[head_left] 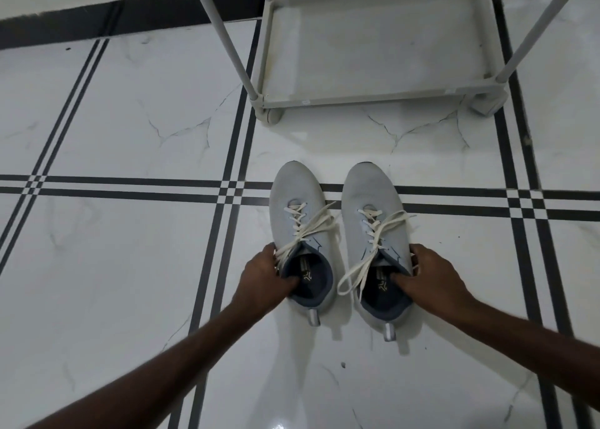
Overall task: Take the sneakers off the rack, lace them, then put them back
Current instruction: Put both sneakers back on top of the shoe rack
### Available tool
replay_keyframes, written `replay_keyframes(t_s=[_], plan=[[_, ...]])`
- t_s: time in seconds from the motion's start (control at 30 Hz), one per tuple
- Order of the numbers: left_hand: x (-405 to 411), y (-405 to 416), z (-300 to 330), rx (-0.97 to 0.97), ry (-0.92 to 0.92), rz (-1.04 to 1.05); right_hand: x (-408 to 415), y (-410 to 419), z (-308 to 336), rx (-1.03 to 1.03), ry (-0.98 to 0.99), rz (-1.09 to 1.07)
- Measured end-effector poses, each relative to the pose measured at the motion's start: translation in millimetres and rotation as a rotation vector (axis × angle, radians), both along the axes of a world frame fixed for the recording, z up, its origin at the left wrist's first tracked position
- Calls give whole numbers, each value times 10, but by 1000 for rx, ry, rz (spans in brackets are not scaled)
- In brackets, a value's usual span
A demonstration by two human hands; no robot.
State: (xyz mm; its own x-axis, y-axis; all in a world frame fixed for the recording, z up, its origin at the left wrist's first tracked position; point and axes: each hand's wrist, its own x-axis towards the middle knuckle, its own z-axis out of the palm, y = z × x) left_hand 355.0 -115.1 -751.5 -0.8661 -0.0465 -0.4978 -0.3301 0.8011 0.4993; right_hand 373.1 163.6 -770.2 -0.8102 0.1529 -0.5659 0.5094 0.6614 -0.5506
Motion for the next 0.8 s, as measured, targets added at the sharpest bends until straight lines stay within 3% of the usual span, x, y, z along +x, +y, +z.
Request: replay_keyframes(t_s=[0.2,0.37,0.8], plan=[[11,37,-13,46,31,-52,-120,-132,64,42,77,33],[-31,36,467,106,29,-101,-46,-126,571,47,113,5],[-290,289,3296,161,172,-169,-149,134,3339,30,294,-130]])
